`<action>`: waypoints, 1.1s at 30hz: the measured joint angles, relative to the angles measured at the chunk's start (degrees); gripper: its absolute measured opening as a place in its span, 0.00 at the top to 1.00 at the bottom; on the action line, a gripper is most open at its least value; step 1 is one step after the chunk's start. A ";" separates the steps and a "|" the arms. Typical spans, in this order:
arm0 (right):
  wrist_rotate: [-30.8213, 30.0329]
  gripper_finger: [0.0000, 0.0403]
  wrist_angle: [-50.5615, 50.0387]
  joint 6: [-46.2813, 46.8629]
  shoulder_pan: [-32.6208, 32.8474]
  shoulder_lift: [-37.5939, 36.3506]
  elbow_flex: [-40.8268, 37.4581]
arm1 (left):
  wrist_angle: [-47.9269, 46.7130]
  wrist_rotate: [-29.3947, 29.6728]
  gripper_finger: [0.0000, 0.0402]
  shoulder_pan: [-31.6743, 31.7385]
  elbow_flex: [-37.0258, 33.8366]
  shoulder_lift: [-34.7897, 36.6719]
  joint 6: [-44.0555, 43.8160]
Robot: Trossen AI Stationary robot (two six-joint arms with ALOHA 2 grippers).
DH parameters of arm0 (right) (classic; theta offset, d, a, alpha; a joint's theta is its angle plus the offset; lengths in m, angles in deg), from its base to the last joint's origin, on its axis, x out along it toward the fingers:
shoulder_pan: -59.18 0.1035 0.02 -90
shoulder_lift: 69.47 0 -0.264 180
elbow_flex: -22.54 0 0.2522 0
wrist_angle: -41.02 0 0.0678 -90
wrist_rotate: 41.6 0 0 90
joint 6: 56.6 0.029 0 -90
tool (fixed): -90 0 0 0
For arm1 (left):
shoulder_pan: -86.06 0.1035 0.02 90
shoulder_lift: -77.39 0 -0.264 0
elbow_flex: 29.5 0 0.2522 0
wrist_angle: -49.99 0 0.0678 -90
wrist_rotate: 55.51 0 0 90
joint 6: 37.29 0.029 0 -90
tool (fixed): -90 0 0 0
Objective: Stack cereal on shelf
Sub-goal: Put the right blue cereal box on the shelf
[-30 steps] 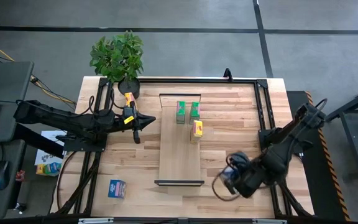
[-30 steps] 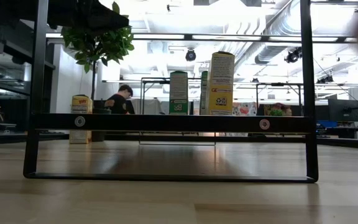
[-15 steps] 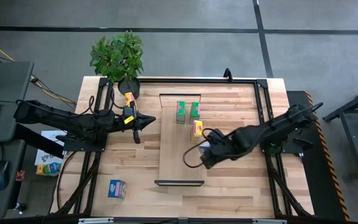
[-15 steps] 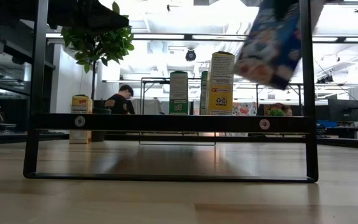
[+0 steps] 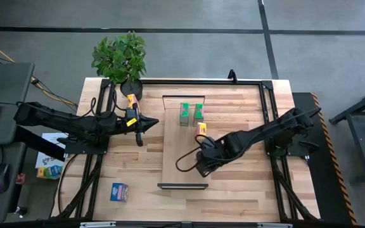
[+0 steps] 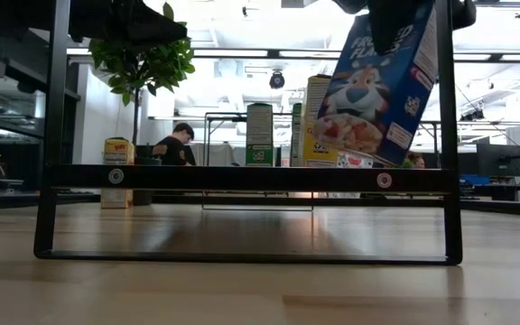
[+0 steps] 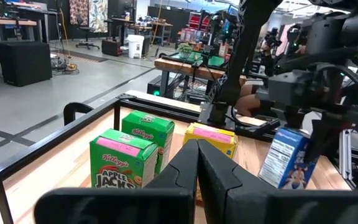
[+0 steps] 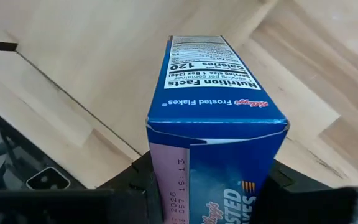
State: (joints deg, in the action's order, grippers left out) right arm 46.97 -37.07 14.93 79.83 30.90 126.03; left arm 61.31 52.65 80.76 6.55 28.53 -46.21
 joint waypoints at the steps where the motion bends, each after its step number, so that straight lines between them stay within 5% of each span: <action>1: 0.05 0.64 0.54 0.00 0.00 0.19 0.00 | -0.02 0.00 1.00 -0.02 0.00 0.00 0.00; 33: 1.11 0.64 7.99 -10.13 0.02 2.36 -0.02 | -0.43 0.01 1.00 0.01 -0.01 0.00 -0.01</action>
State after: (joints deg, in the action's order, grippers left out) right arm 48.09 -29.08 4.80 79.85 33.26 126.01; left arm 60.88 52.66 80.77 6.54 28.53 -46.22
